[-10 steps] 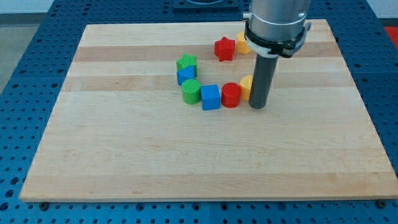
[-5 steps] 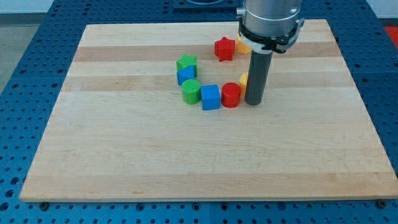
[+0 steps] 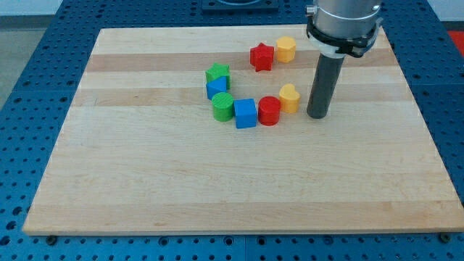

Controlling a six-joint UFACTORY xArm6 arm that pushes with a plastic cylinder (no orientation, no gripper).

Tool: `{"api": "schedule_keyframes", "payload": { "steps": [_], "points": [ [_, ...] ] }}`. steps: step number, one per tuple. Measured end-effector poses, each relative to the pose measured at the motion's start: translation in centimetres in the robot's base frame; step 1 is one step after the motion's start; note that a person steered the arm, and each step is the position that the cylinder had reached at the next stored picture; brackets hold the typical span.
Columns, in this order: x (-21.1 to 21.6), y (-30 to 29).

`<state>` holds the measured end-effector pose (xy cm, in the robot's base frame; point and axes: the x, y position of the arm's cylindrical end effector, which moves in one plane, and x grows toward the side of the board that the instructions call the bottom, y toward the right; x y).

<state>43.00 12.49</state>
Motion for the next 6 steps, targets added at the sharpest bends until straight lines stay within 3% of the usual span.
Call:
{"api": "schedule_keyframes", "payload": {
  "steps": [6],
  "points": [
    [-1.14, -0.57]
  ]
}}
